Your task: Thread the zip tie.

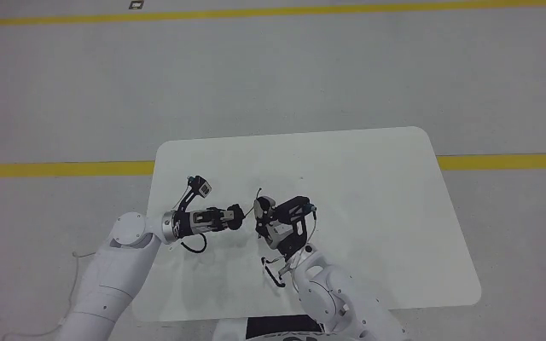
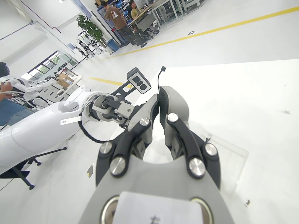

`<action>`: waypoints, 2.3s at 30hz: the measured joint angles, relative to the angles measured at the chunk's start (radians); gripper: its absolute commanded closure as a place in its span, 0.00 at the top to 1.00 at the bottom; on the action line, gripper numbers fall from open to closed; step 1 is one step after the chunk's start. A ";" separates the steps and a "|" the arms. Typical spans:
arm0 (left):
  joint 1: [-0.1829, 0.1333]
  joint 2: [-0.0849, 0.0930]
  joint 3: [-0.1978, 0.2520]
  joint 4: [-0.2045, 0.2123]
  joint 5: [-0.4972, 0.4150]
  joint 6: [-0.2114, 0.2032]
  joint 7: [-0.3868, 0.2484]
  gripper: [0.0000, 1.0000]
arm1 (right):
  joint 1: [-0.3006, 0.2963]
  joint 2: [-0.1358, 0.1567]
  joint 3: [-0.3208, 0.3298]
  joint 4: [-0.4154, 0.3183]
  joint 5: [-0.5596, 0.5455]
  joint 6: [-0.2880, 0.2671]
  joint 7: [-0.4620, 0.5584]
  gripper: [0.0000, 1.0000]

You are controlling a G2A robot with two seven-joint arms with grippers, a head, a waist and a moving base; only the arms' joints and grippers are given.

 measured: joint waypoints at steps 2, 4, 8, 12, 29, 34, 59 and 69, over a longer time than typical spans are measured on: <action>0.000 0.000 0.000 0.000 0.000 0.000 0.000 0.00 | 0.000 0.000 0.000 0.001 -0.004 0.000 0.000 0.00; 0.000 0.000 0.000 0.000 0.000 0.000 0.000 0.00 | -0.001 0.000 -0.001 0.001 -0.008 0.001 0.001 0.00; 0.000 0.000 0.000 0.000 0.000 0.000 0.000 0.00 | -0.002 0.000 -0.004 -0.002 -0.008 -0.005 -0.001 0.00; 0.000 0.000 0.000 0.000 0.000 0.000 0.000 0.00 | -0.004 -0.001 -0.007 -0.003 0.001 -0.022 -0.004 0.00; 0.000 0.000 0.000 0.000 0.000 0.000 0.000 0.00 | -0.004 -0.003 -0.017 -0.008 0.045 -0.062 -0.013 0.00; 0.000 0.000 0.000 0.000 0.000 0.000 0.000 0.00 | 0.000 -0.004 -0.020 -0.002 0.038 -0.055 -0.005 0.00; 0.000 0.000 0.000 0.000 0.000 0.000 0.000 0.00 | -0.001 -0.004 -0.020 0.014 0.043 -0.042 0.015 0.00; 0.000 0.000 0.000 0.000 0.000 0.000 0.000 0.00 | -0.001 -0.004 -0.020 0.015 0.044 -0.042 0.022 0.00</action>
